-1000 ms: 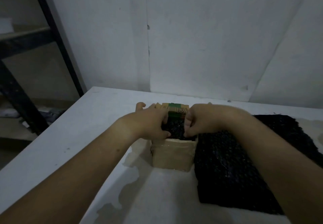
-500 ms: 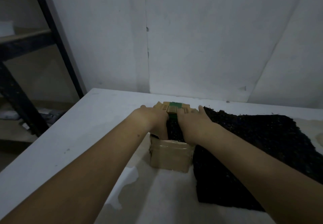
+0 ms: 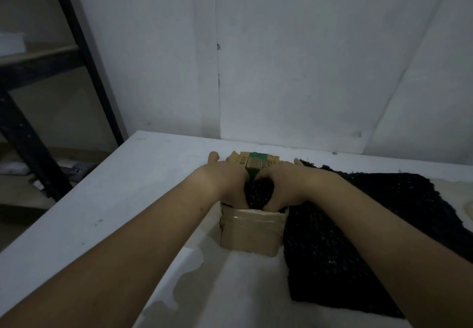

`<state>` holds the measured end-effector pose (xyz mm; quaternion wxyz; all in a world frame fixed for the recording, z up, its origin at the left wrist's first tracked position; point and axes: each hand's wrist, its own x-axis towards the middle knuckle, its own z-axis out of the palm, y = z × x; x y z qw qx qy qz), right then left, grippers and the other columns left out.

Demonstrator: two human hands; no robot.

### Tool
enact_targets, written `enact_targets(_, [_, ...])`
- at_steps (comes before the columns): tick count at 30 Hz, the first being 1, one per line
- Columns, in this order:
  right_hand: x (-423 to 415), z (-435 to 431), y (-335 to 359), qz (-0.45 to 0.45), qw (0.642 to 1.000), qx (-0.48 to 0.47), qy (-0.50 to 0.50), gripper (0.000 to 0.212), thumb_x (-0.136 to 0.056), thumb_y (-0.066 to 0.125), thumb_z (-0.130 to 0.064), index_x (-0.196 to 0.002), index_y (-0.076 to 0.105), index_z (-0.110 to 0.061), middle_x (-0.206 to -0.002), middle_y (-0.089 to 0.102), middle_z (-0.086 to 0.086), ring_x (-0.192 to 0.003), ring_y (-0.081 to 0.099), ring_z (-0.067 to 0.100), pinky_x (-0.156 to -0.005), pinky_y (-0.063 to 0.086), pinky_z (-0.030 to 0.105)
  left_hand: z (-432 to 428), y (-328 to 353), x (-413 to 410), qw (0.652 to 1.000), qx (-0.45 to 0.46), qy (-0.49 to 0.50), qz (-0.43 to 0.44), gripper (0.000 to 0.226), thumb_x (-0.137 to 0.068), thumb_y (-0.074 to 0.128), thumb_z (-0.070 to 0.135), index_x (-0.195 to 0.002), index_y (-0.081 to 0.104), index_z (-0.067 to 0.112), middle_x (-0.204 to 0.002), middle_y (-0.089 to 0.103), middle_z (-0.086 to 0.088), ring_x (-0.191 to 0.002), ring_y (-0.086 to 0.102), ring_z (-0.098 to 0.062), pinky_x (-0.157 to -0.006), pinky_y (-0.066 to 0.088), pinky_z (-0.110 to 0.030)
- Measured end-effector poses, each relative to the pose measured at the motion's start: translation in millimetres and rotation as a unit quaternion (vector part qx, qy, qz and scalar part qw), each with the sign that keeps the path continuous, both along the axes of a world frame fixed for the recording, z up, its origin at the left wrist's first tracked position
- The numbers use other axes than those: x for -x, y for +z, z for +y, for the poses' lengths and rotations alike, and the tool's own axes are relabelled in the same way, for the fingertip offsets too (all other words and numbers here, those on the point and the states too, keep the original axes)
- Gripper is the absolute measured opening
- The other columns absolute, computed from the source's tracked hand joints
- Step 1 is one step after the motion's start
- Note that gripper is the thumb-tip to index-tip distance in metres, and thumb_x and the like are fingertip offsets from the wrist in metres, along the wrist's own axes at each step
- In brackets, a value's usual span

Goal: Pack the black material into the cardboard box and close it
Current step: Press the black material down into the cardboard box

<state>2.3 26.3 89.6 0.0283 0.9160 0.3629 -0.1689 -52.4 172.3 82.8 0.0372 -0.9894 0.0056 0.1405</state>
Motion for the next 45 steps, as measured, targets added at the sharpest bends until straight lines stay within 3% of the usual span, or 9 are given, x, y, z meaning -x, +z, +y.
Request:
enact_targets(7, [3,5,-16,-0.054,0.997,0.046,0.009,0.08,-0.076,0.073,-0.043,-0.146,0.036,-0.031,-0.15,0.037,0.011,-0.145,0.016,0.032,-0.116,-0.016,0.055,9,17,4,0.998,0.052,0.017,0.012,0.048,-0.077,0.069,0.062,-0.113,0.066,0.031,-0.106,0.067,0.007,-0.096,0.06,-0.018,-0.085,0.044,-0.034])
enact_targets(9, [0,2,-13,-0.041,0.998,0.039,0.01,0.081,-0.074,0.074,-0.044,-0.145,0.037,-0.031,-0.15,0.036,0.01,-0.146,0.013,0.031,-0.117,-0.015,0.055,11,27,6,0.998,0.044,0.011,-0.034,0.041,-0.085,0.065,0.051,-0.122,0.064,0.033,-0.115,0.067,0.008,-0.105,0.061,-0.018,-0.095,0.041,-0.037])
enact_targets(14, [-9,-3,18,0.074,0.997,-0.002,0.003,0.099,-0.06,0.085,-0.051,-0.145,0.038,-0.037,-0.144,0.048,-0.006,-0.13,0.046,0.019,-0.111,0.037,0.044,18,11,14,0.997,0.062,0.025,-0.024,0.047,-0.079,0.045,0.02,-0.121,0.06,0.037,-0.116,0.063,0.001,-0.122,0.048,-0.029,-0.11,0.016,-0.047])
enact_targets(17, [-9,-7,30,0.081,0.996,-0.032,-0.013,0.095,-0.062,0.088,-0.044,-0.144,0.04,-0.033,-0.135,0.056,-0.007,-0.121,0.053,0.017,-0.106,0.043,0.039,15,-9,14,0.996,0.084,0.033,0.001,0.045,-0.076,0.041,0.024,-0.116,0.058,0.033,-0.12,0.06,-0.002,-0.128,0.04,-0.033,-0.111,0.016,-0.049])
enact_targets(25, [0,-1,-6,0.0,0.999,0.042,-0.003,0.087,-0.077,0.075,-0.048,-0.15,0.03,-0.031,-0.149,0.041,0.006,-0.144,0.022,0.028,-0.119,-0.005,0.054,8,-6,21,0.99,0.099,0.003,-0.1,0.032,-0.085,0.047,0.013,-0.112,0.059,0.024,-0.107,0.064,0.0,-0.111,0.054,-0.02,-0.11,0.006,-0.041])
enact_targets(27, [-1,0,-2,0.001,0.999,0.043,0.003,0.087,-0.074,0.076,-0.05,-0.148,0.034,-0.032,-0.146,0.043,0.003,-0.143,0.023,0.027,-0.119,-0.001,0.056,8,-2,22,0.984,0.1,-0.01,-0.147,0.031,-0.086,0.049,0.023,-0.115,0.059,0.025,-0.107,0.064,0.001,-0.11,0.054,-0.018,-0.109,0.004,-0.039])
enact_targets(32, [-9,-6,32,0.12,0.993,-0.013,0.018,0.085,-0.067,0.083,-0.041,-0.142,0.042,-0.036,-0.133,0.056,-0.009,-0.121,0.052,0.017,-0.106,0.043,0.04,8,-9,24,0.989,0.122,-0.006,-0.085,0.047,-0.076,0.035,0.066,-0.101,0.06,0.035,-0.109,0.063,0.005,-0.115,0.048,-0.017,-0.112,0.007,-0.046])
enact_targets(39, [-6,-4,12,0.036,0.999,0.005,-0.007,0.079,-0.072,0.074,-0.056,-0.142,0.044,-0.035,-0.139,0.052,-0.005,-0.122,0.051,0.019,-0.103,0.043,0.04,4,-3,15,0.991,0.127,0.02,-0.029,0.051,-0.067,0.044,0.071,-0.091,0.063,0.03,-0.088,0.063,0.006,-0.096,0.053,-0.016,-0.1,0.02,-0.042])
enact_targets(45, [-4,-3,5,0.037,0.999,0.028,-0.014,0.086,-0.072,0.076,-0.045,-0.147,0.038,-0.03,-0.144,0.048,-0.003,-0.131,0.045,0.021,-0.116,0.026,0.047,6,1,9,0.991,0.114,0.06,0.032,0.062,-0.067,0.057,0.081,-0.115,0.061,0.041,-0.11,0.06,0.006,-0.106,0.041,-0.024,-0.088,0.033,-0.038])
